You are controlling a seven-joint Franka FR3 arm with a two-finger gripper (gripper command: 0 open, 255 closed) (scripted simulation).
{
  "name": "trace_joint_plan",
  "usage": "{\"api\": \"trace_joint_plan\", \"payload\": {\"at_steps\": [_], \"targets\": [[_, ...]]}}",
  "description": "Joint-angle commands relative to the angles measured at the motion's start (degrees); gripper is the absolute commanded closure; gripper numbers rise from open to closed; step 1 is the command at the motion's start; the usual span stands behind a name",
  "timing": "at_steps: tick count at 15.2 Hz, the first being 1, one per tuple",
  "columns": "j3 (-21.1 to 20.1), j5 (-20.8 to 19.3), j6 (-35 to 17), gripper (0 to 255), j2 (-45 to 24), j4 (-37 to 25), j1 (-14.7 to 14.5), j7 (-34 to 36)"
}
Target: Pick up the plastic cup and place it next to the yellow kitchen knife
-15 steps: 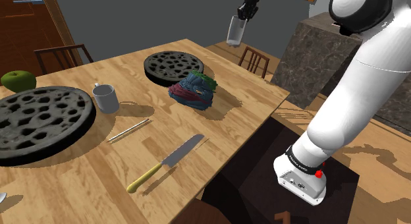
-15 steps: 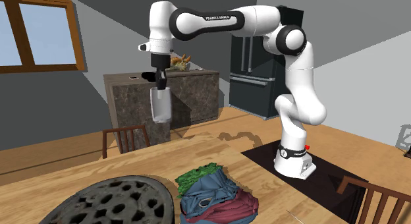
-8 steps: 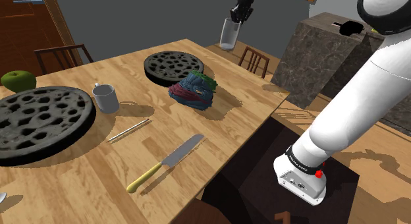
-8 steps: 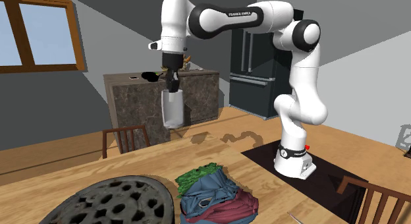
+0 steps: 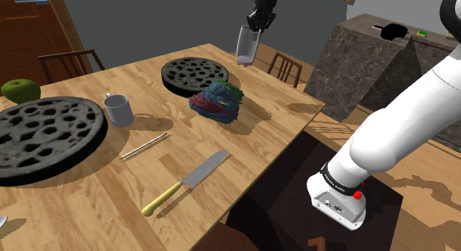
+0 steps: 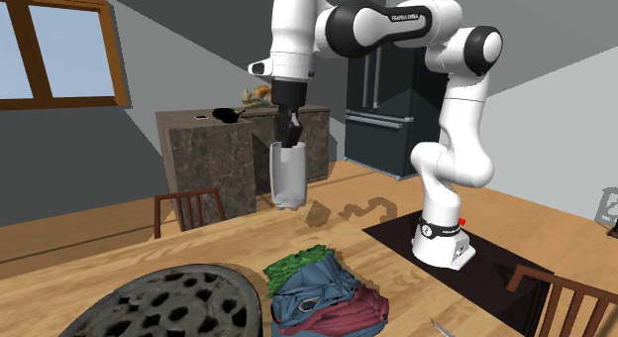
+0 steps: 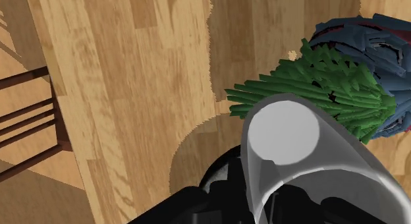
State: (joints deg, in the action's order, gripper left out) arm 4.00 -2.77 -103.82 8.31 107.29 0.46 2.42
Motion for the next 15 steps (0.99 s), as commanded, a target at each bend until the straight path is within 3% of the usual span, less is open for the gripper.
{"api": "trace_joint_plan", "payload": {"at_steps": [1,15], "targets": [[-1.6,-0.1,-0.1,255,1.3,1.5,-1.2,2.9],[-13.6,1.1,1.2,255,5.1,4.9,-8.9,22.2]]}}
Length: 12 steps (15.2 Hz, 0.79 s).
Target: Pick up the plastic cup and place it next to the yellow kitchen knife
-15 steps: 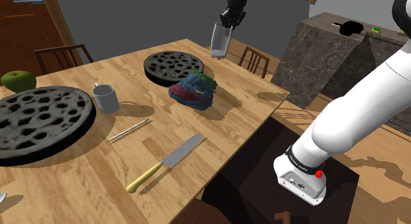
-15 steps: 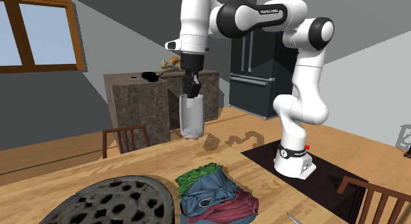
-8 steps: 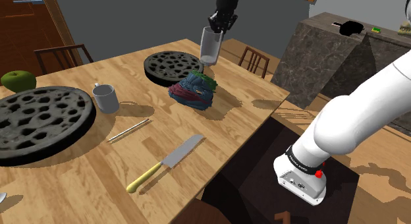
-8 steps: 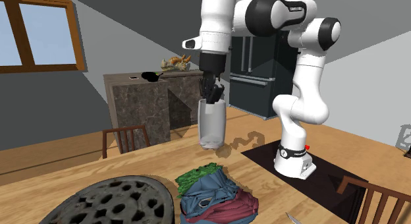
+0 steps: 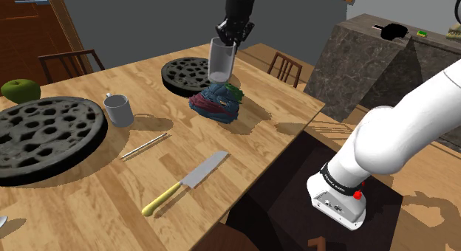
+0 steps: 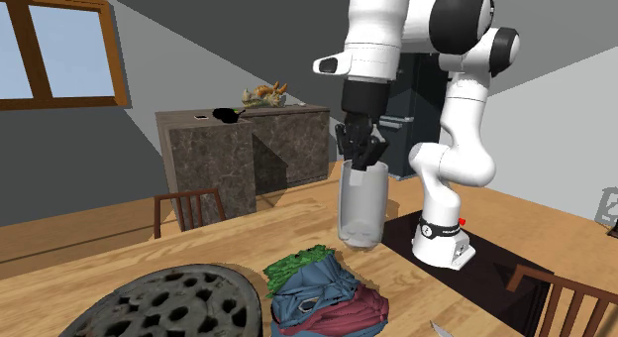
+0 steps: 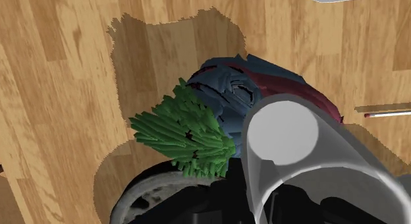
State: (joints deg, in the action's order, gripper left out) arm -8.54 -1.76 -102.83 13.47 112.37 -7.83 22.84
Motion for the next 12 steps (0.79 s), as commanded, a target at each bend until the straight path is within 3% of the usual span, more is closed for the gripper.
{"api": "trace_joint_plan", "payload": {"at_steps": [1,12], "targets": [[-1.9,0.2,0.3,255,-0.3,-0.5,-1.2,3.1],[-11.8,-0.6,2.3,255,-6.3,-7.5,-7.2,19.2]]}}
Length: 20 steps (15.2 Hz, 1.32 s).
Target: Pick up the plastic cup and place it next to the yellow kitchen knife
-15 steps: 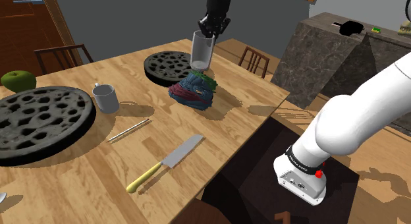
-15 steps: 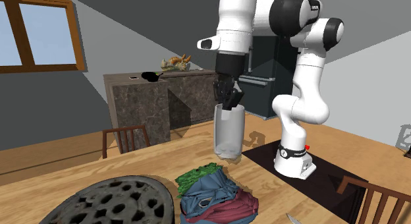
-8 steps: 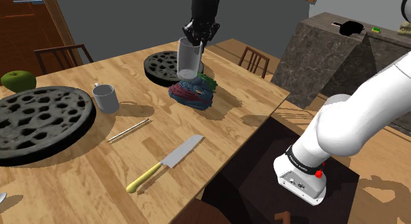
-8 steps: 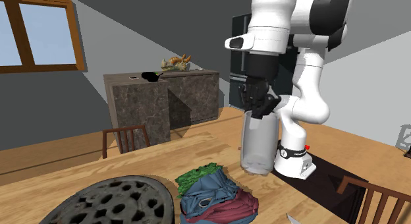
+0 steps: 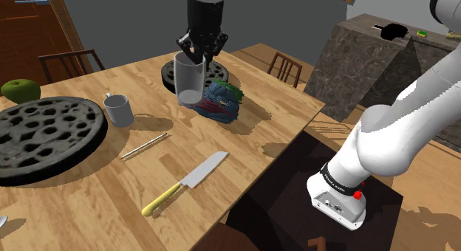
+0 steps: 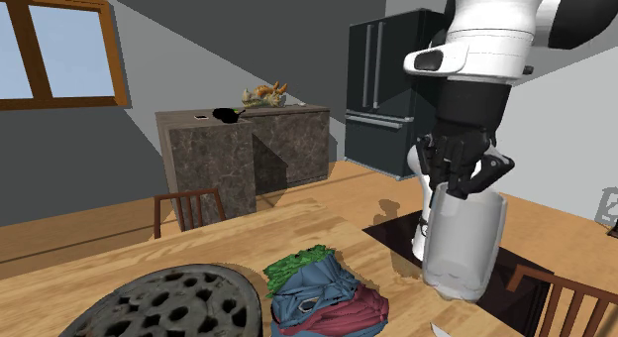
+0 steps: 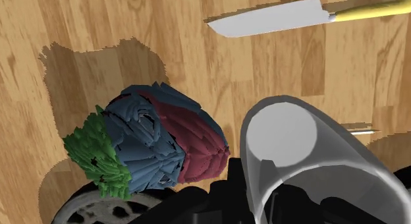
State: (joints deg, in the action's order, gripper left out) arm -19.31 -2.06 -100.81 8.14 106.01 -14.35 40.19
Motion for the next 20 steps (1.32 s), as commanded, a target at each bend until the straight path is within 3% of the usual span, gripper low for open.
{"api": "trace_joint_plan", "payload": {"at_steps": [1,12,16,20], "targets": [[-1.9,-0.6,0.5,255,-2.0,-2.2,-1.2,3.4],[-10.3,-7.7,5.6,255,-17.1,-19.4,-9.9,20.5],[-11.9,-11.9,9.2,255,-25.0,-29.1,-15.3,26.3],[-12.3,-16.7,14.5,255,-34.5,-42.4,-22.6,30.9]]}}
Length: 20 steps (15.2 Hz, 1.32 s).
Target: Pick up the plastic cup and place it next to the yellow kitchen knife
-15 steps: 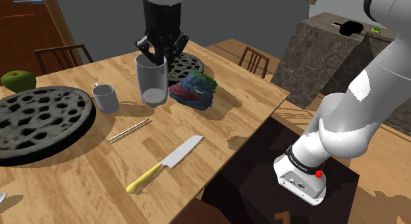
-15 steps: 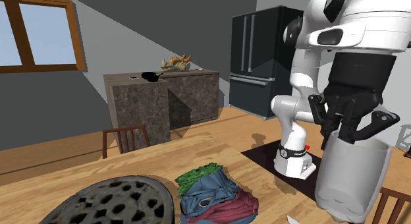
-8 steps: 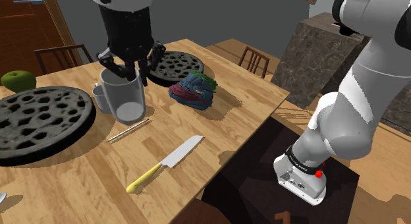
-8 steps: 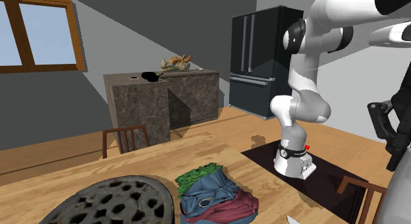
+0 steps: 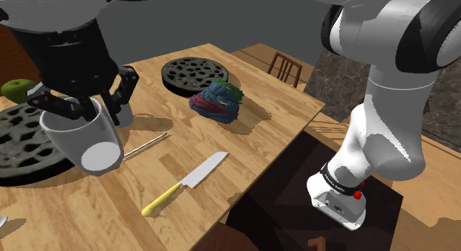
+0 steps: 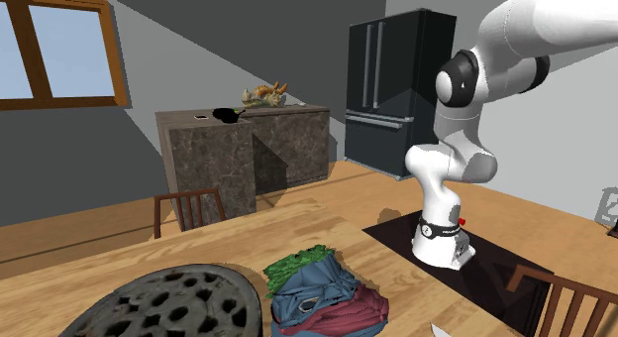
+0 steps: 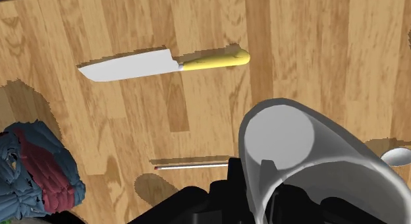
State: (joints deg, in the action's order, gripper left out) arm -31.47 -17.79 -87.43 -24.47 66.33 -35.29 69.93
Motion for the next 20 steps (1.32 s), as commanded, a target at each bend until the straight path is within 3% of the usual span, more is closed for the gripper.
{"api": "trace_joint_plan", "payload": {"at_steps": [1,20], "targets": [[0.0,-0.8,0.1,255,-1.5,-1.4,-1.4,1.2],[0.1,-0.1,-15.6,255,0.6,16.8,2.0,3.1]]}}
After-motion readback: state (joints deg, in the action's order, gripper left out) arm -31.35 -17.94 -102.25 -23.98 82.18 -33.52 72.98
